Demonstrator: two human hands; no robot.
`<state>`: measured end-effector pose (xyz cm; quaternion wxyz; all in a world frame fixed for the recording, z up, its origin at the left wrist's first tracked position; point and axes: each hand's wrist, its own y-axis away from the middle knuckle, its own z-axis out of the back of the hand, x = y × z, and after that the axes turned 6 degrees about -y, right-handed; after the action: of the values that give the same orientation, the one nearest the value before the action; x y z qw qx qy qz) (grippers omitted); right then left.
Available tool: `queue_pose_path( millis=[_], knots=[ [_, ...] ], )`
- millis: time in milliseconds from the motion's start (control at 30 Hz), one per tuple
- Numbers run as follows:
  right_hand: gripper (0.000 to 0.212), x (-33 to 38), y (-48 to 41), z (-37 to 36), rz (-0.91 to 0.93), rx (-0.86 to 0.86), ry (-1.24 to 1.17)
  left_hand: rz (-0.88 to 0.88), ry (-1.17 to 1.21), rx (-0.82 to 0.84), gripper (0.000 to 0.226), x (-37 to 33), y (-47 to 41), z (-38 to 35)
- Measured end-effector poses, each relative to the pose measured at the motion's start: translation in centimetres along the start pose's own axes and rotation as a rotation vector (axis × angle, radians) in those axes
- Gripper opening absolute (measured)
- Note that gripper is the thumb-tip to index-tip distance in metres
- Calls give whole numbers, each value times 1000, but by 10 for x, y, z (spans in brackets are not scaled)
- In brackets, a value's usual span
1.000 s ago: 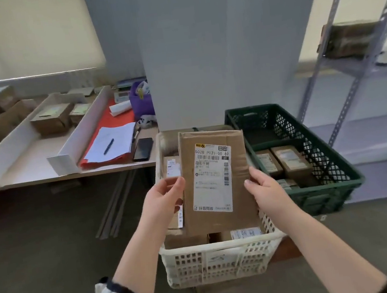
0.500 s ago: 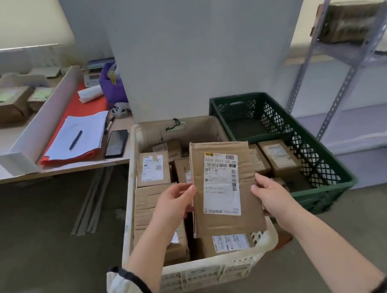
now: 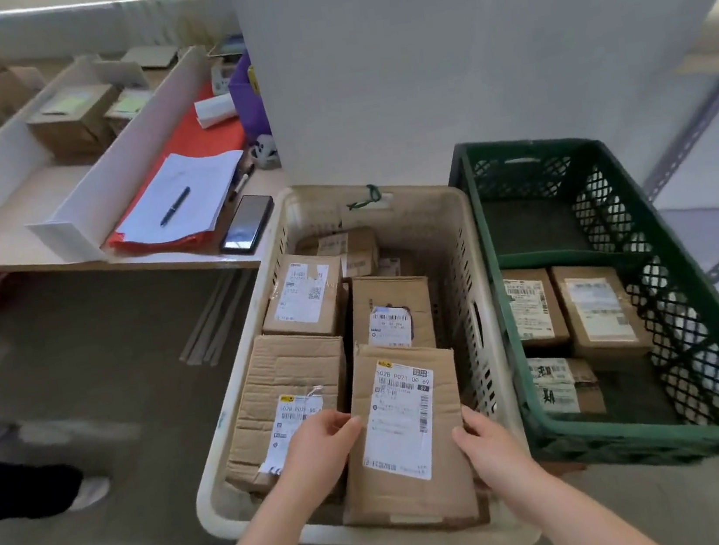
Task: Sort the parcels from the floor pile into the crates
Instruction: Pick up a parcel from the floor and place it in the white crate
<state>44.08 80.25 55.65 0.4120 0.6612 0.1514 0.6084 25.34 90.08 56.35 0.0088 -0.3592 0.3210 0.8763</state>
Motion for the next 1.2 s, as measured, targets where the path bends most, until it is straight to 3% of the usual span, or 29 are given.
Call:
queue_pose_path(
  millis=[133, 433, 933, 1200],
  knots=[
    [33, 3, -9, -1, -44, 14, 31, 12, -158, -11, 12, -7, -16, -3],
    [35, -1, -17, -12, -9, 9, 46, 30, -380, 4, 14, -5, -30, -4],
    [38, 7, -11, -16, 65, 19, 60, -48, -481, -68, 30, -3, -31, 0],
    [30, 24, -14, -9, 52, 15, 144, -42, -502, -20, 31, -15, -35, 11]
  ],
)
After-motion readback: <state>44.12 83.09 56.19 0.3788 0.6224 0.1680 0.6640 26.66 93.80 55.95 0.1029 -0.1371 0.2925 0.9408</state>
